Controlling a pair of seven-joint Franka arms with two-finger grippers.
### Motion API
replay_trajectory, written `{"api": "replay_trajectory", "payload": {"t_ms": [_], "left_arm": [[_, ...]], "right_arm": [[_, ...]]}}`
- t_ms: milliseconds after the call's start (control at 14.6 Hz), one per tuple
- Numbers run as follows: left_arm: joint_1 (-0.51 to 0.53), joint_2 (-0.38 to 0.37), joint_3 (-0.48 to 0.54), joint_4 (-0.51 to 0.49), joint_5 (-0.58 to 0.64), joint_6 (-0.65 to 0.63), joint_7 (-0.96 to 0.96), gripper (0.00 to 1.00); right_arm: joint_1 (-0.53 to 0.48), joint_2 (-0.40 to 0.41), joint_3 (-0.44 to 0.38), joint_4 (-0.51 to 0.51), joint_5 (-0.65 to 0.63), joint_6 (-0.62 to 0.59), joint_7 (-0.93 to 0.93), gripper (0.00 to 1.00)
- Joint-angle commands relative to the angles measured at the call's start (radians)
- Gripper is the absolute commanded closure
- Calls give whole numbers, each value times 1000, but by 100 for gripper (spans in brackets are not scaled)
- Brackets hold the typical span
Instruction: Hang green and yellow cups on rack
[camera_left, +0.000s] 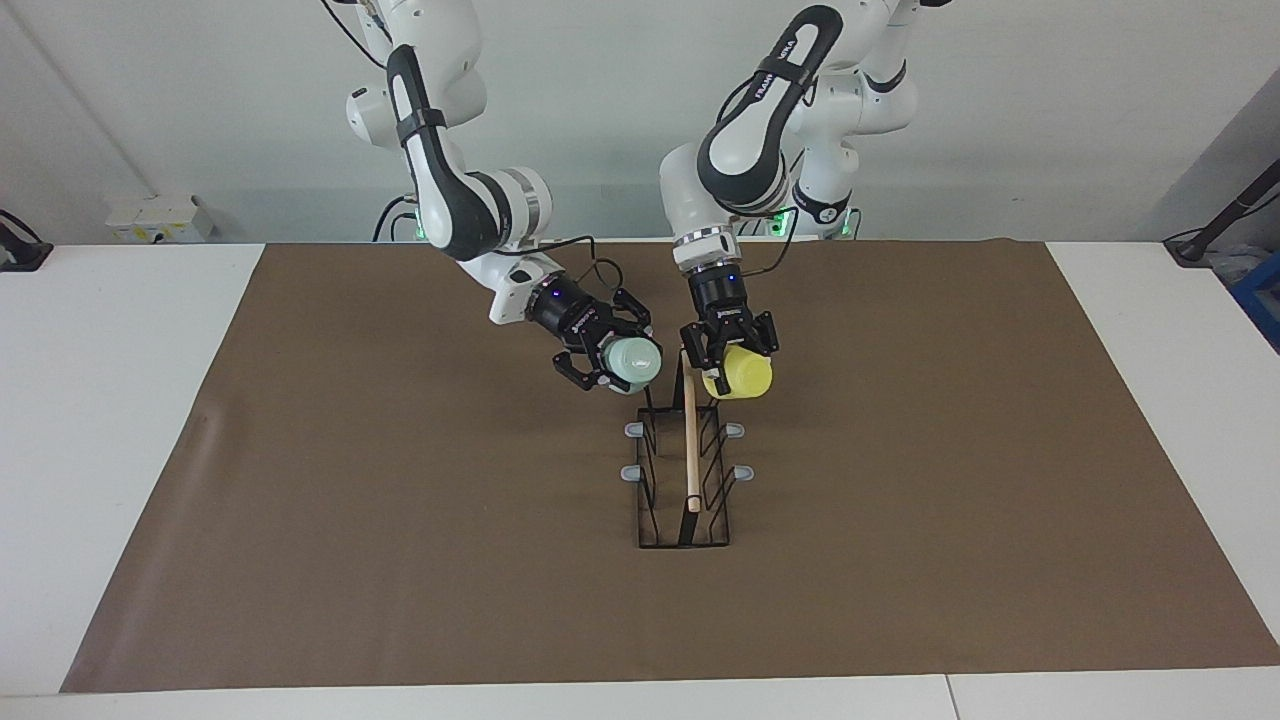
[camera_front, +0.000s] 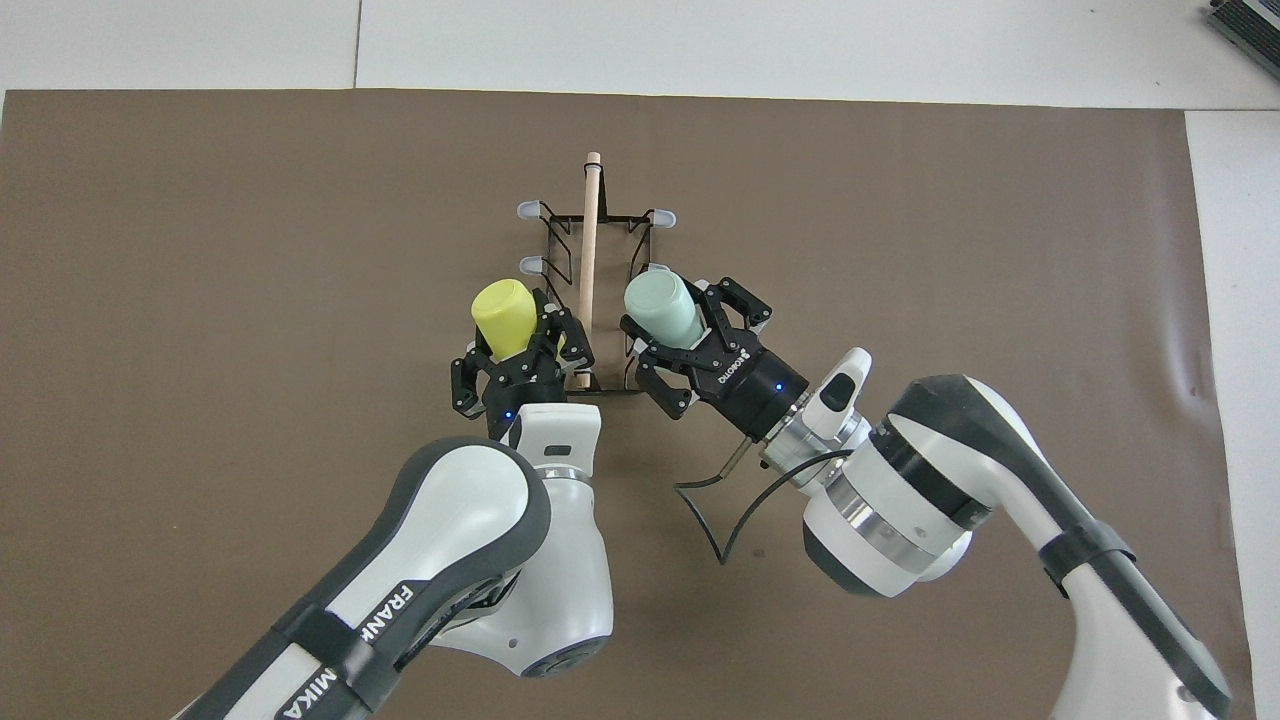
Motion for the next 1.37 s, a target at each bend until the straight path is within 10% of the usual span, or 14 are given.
{"api": "replay_trajectory", "payload": {"t_ms": [0, 823, 960, 1303], "left_arm": [[-17, 3, 5, 6, 22, -30, -24, 0], [-5, -10, 34, 110, -86, 26, 247, 0], [-5, -11, 49, 122, -149, 65, 368, 0], [-14, -7, 111, 170, -353, 138, 722, 0]], "right_arm": [[18, 53, 0, 53, 109, 24, -73, 100], [16, 59, 0, 41, 100, 62, -85, 98], [16, 59, 0, 41, 100, 73, -85, 1], [15, 59, 0, 43, 101, 59, -85, 0]]}}
